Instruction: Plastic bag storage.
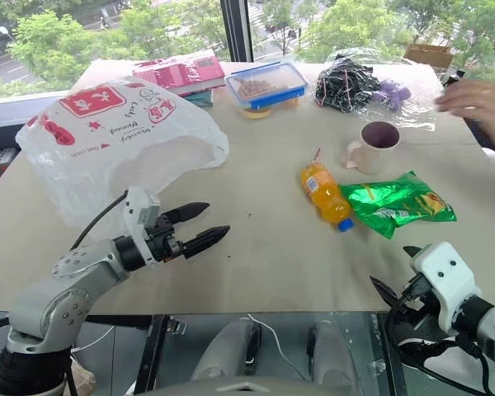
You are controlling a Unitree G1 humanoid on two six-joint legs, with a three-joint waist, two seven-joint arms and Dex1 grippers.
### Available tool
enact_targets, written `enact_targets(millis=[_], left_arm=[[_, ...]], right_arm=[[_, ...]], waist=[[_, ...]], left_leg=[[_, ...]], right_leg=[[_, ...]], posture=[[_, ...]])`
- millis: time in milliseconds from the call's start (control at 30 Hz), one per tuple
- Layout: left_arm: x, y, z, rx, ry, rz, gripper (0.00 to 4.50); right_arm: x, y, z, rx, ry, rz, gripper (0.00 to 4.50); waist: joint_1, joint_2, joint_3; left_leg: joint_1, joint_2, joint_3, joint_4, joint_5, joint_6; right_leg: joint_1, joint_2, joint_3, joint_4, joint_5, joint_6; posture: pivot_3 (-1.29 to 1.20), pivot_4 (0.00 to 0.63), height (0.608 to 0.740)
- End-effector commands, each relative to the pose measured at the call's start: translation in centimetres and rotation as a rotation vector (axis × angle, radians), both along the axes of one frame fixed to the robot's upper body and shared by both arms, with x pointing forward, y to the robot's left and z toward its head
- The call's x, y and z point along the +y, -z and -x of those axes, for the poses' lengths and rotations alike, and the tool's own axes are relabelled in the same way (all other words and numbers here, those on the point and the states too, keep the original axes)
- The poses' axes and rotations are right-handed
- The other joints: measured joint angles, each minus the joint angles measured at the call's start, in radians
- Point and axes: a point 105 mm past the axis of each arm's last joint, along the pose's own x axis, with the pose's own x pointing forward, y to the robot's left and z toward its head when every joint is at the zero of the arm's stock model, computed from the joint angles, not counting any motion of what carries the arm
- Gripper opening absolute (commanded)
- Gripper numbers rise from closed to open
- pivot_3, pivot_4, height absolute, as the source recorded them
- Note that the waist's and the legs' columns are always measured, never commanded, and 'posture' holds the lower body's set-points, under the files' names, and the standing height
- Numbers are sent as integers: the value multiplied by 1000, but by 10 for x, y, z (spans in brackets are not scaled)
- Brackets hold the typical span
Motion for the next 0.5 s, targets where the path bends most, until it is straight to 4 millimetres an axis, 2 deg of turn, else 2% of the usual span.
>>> enact_targets(millis=[33, 133, 233, 367, 433, 500], left_arm=[[-7, -19, -2, -90, -3, -9, 4475], [-9, -40, -14, -183, -85, -42, 4475], [-5, -50, -21, -269, -184, -114, 4475], [18, -71, -35, -484, -438, -432, 4475], [27, -80, -34, -574, -491, -579, 4475], [38, -82, -34, -588, -540, -661, 4475]], right_arm=[[9, -9, -1, -41, -46, -6, 4500], [30, -19, -1, -70, -142, -67, 4500], [47, -27, -1, -118, -222, -81, 4500], [77, -46, 0, -233, -378, -129, 4500], [86, -54, -2, -275, -433, -157, 4500], [91, -57, -5, -293, -460, -176, 4500]], waist=[[0, 0, 0], [1, -1, 0], [-1, 0, 0], [-2, -2, 1], [-2, -2, 1], [-2, -2, 1]], left_leg=[[0, 0, 0, 0, 0, 0], [0, 0, -1, 0, 0, 0], [0, 0, 0, 1, 0, 0], [0, -1, 1, 0, 0, 0], [1, -1, 1, 0, 0, 0], [1, -1, 1, 0, 0, 0]], right_leg=[[0, 0, 0, 0, 0, 0], [0, 0, 0, 0, 0, 0], [1, 0, 0, 0, 0, 0], [0, 2, 1, 0, 2, 4], [0, 2, 1, 0, 3, 4], [0, 3, 1, -1, 2, 4]], posture=[[0, 150, 740], [0, 150, 740], [0, 150, 740], [0, 150, 740], [0, 150, 740], [0, 150, 740]])
